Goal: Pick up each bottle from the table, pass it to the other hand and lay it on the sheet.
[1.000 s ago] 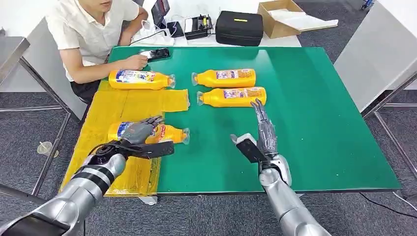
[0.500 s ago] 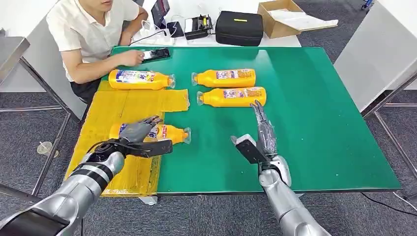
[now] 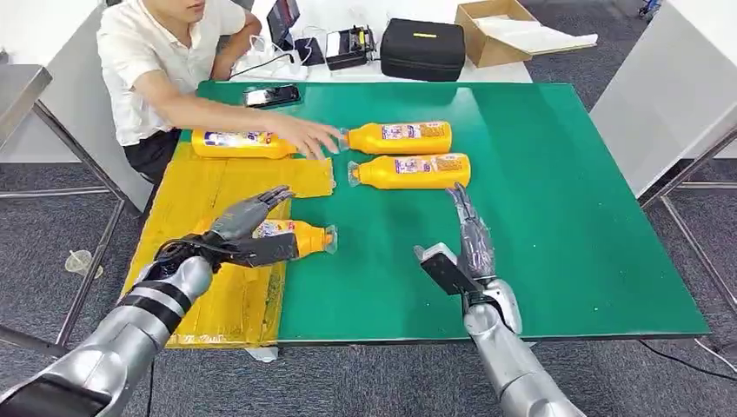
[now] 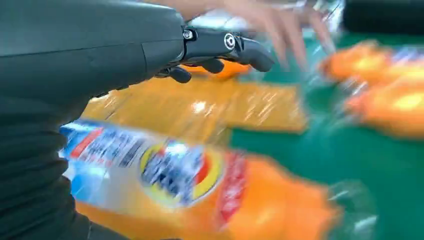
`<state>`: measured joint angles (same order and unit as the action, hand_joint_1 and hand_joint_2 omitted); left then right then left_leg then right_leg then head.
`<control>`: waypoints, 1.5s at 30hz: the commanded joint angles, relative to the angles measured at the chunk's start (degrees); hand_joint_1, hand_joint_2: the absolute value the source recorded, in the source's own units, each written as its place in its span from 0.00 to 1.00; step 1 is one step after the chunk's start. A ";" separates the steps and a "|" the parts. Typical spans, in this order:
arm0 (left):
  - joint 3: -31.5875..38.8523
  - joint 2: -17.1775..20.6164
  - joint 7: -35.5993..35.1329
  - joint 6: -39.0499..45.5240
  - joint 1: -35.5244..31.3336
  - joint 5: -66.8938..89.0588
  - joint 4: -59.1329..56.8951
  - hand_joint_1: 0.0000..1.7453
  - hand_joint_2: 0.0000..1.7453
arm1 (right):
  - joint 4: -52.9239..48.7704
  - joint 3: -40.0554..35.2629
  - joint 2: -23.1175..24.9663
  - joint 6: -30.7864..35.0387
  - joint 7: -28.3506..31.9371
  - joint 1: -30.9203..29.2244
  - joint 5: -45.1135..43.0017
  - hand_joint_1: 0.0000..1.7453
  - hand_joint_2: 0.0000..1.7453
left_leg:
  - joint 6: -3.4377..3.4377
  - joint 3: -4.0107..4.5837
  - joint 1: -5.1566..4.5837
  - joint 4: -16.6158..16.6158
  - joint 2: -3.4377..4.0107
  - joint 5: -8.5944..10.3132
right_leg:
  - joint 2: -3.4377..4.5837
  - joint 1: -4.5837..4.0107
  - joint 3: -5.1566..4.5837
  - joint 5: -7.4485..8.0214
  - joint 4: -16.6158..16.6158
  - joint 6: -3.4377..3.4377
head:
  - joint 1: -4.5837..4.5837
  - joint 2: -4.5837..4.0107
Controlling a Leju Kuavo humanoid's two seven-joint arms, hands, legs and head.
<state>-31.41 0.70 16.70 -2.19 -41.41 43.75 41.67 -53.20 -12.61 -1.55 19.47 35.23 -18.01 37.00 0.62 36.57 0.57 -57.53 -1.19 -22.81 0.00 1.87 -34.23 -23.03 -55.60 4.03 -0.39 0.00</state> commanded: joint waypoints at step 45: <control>-2.19 1.73 9.25 7.30 16.54 -15.68 32.90 0.00 1.00 | 30.82 -12.32 -14.55 -29.17 -12.41 -26.79 12.74 0.00 1.00 | 0.02 -0.15 -0.07 -0.06 0.18 -0.10 | 0.09 -0.01 0.13 -0.03 0.01 -0.15 | 0.00 0.00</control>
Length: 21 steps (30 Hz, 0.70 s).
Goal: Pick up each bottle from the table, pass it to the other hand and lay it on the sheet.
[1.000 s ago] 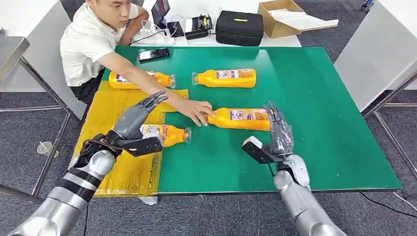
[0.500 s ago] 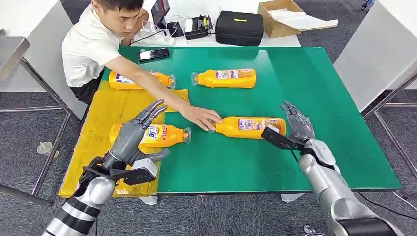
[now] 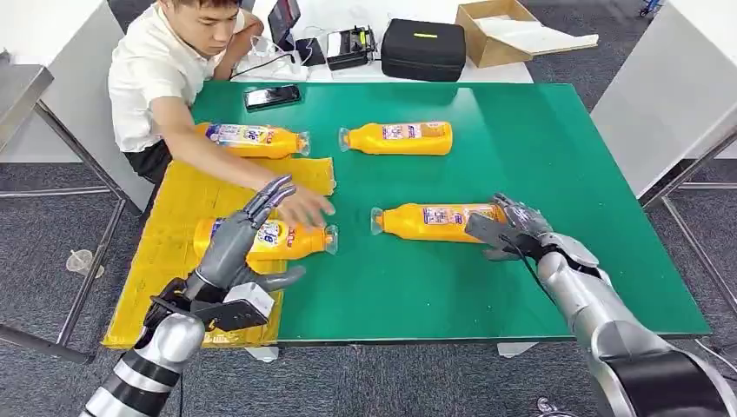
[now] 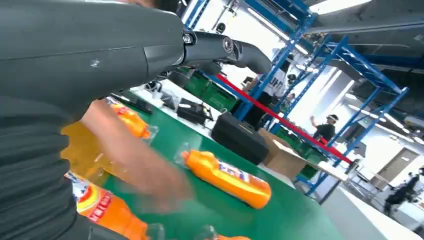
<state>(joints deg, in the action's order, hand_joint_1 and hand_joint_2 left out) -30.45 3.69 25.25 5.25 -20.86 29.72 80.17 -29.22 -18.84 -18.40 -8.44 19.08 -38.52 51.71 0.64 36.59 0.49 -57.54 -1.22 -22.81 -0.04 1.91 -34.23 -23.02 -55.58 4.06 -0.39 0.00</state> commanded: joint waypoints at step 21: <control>-3.11 -1.45 0.68 -0.28 -3.09 -2.09 -4.98 0.00 1.00 | 7.68 -12.02 3.08 1.51 2.78 -9.09 -0.77 0.00 1.00 | -0.01 -0.22 0.02 -0.06 0.18 -0.13 | 0.09 -0.06 0.21 -0.08 -0.03 -0.22 | 0.00 0.00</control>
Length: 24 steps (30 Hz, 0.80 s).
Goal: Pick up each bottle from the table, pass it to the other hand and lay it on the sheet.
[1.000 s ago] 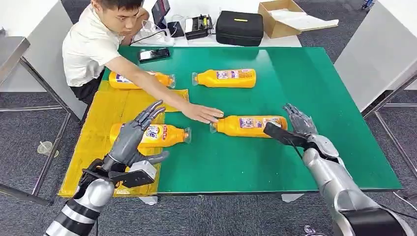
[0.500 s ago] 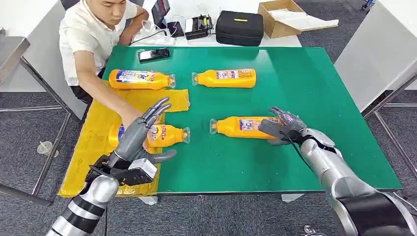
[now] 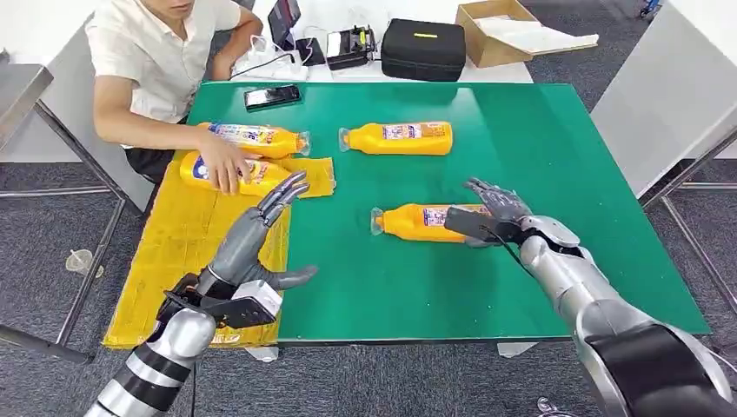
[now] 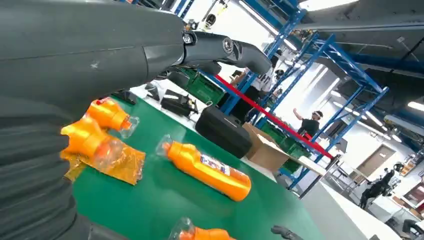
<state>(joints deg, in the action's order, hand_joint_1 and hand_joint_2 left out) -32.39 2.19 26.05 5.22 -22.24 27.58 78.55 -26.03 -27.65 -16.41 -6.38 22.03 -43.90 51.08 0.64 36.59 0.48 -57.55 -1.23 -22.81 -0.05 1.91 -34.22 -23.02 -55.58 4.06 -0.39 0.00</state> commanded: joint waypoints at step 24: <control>-3.48 0.33 1.09 -0.07 -3.76 -2.93 -6.23 0.00 1.00 | 7.32 -8.43 -1.63 -17.29 -2.38 -5.79 -4.19 1.00 1.00 | -0.01 -0.16 0.01 -0.08 0.11 -0.09 | 0.02 -0.05 0.13 -0.07 -0.05 -0.19 | 0.00 0.00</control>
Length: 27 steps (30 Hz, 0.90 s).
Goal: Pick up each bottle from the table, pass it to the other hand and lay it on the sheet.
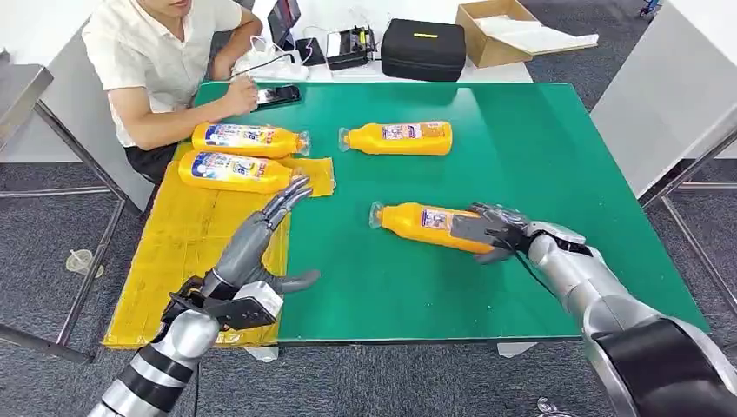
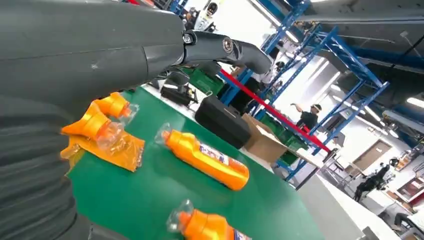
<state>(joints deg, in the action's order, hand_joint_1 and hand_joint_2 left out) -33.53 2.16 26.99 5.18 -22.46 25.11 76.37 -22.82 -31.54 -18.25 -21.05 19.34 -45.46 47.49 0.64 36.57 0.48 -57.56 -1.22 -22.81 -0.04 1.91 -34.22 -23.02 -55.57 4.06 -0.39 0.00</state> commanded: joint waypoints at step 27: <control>3.67 -0.74 0.95 3.69 5.21 -1.90 4.23 0.00 1.00 | -6.93 13.14 5.30 22.79 8.54 8.94 -17.16 1.00 1.00 | -0.03 -0.26 0.07 -0.04 0.24 -0.19 | 0.14 -0.11 0.25 -0.12 -0.01 -0.26 | 0.00 0.00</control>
<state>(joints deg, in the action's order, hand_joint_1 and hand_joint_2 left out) -32.43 1.86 28.00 8.79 -18.57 23.15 79.08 -25.33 -25.44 -15.34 -0.67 26.08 -38.91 31.54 0.64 36.60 0.49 -57.54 -1.23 -22.82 -0.05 1.91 -34.23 -23.03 -55.58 4.05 -0.39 0.00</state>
